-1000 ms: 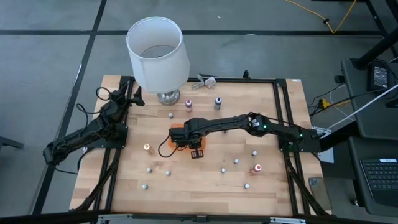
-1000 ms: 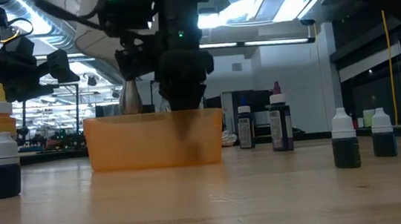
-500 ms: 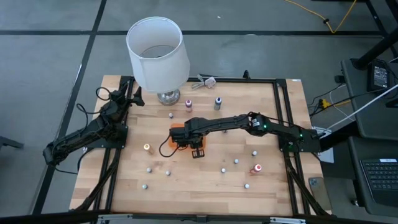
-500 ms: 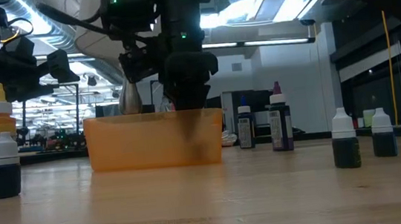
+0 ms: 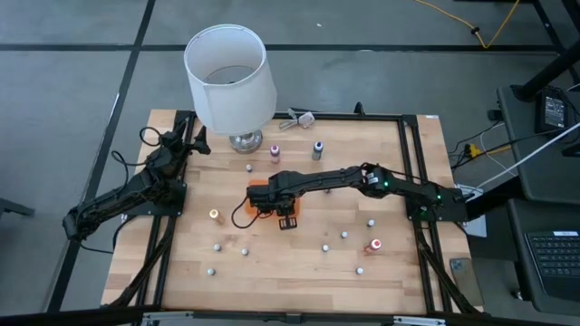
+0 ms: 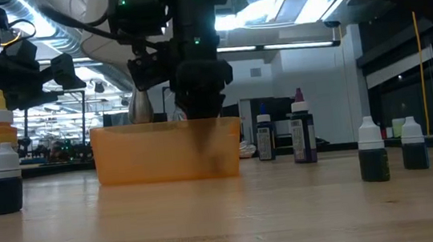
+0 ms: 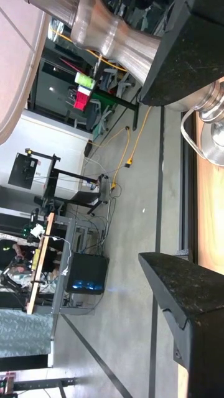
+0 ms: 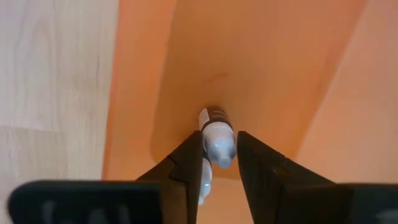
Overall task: Pick & Place food coloring
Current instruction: Put the small black food coloring bottle into the orange bin
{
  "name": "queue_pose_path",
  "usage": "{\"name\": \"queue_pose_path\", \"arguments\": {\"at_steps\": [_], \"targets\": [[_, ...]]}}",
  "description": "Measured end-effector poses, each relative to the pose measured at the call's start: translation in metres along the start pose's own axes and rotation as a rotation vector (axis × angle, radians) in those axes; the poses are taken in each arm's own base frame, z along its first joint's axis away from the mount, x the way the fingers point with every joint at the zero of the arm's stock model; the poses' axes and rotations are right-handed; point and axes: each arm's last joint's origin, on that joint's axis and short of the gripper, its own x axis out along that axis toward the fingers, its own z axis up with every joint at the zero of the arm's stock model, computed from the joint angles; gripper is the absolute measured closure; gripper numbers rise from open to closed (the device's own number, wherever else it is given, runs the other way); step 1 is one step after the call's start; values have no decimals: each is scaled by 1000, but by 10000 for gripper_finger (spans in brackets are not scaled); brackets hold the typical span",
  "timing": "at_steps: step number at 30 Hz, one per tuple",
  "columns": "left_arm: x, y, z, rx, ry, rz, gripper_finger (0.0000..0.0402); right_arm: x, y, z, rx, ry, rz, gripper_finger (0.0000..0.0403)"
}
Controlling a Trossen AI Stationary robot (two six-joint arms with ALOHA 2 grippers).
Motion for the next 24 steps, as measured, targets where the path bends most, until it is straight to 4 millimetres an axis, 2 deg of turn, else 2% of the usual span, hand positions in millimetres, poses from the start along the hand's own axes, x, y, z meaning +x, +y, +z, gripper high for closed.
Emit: {"name": "queue_pose_path", "arguments": {"at_steps": [14, 24], "targets": [[0, 0, 0, 0, -1, 0, 10, -4, -3, -2, -1, 14, -52, 240], [0, 0, 0, 0, -1, 0, 10, -22, -9, -3, 13, -9, -56, 212]]}}
